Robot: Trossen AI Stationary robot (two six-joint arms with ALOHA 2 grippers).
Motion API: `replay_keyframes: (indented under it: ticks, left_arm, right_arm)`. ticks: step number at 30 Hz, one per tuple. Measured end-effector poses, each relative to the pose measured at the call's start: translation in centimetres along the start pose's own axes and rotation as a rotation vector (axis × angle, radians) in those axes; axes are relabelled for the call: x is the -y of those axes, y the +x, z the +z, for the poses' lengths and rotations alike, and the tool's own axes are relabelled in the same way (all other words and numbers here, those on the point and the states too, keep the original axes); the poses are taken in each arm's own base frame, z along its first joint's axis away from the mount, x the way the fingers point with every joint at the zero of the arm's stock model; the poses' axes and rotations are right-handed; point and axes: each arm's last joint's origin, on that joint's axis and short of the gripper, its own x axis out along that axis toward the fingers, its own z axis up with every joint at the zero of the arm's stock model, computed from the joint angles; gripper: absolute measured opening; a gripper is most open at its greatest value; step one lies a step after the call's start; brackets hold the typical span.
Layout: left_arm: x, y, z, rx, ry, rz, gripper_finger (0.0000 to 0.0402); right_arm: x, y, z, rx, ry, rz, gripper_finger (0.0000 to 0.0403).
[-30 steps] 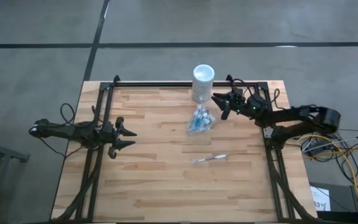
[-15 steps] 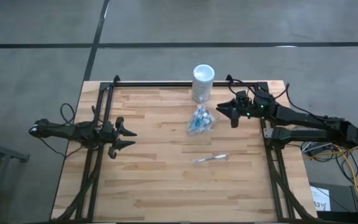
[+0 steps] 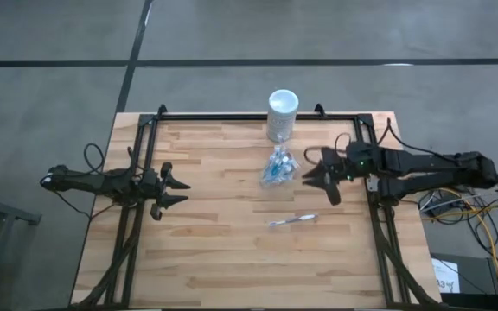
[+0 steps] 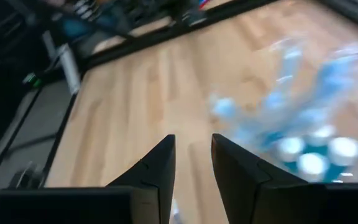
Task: Pick & Place toothbrushing station
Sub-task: Put the purple toothbrush into the transparent organizer
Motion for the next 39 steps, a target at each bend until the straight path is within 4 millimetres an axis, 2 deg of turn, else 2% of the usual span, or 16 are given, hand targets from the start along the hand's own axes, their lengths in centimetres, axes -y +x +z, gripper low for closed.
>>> replay_keyframes:
  ticks: [8, 13, 24, 33, 39]
  left_arm:
    - [0.0, 0.0, 0.0, 0.0, 0.0, 0.0, 0.017]
    - [0.0, 0.0, 0.0, 0.0, 0.0, 0.0, 0.017]
    - [0.0, 0.0, 0.0, 0.0, 0.0, 0.0, 0.0169]
    - [0.0, 0.0, 0.0, -0.001, 0.0, 0.0, 0.017]
    - [0.0, 0.0, 0.0, -0.001, 0.0, 0.0, 0.017]
  right_arm:
    - [-3.5, 0.5, -1.7, -0.081, -0.199, 0.173, 0.0093]
    - [-4.6, 1.5, -2.3, -0.084, -0.223, 0.145, 0.0101]
    - [-4.9, 7.0, -3.8, -0.107, -0.231, 0.111, 0.0118]
    - [-4.4, 9.4, -5.4, -0.184, -0.222, 0.057, 0.0141]
    - [-4.2, 10.2, -6.0, -0.218, -0.189, 0.044, 0.017]
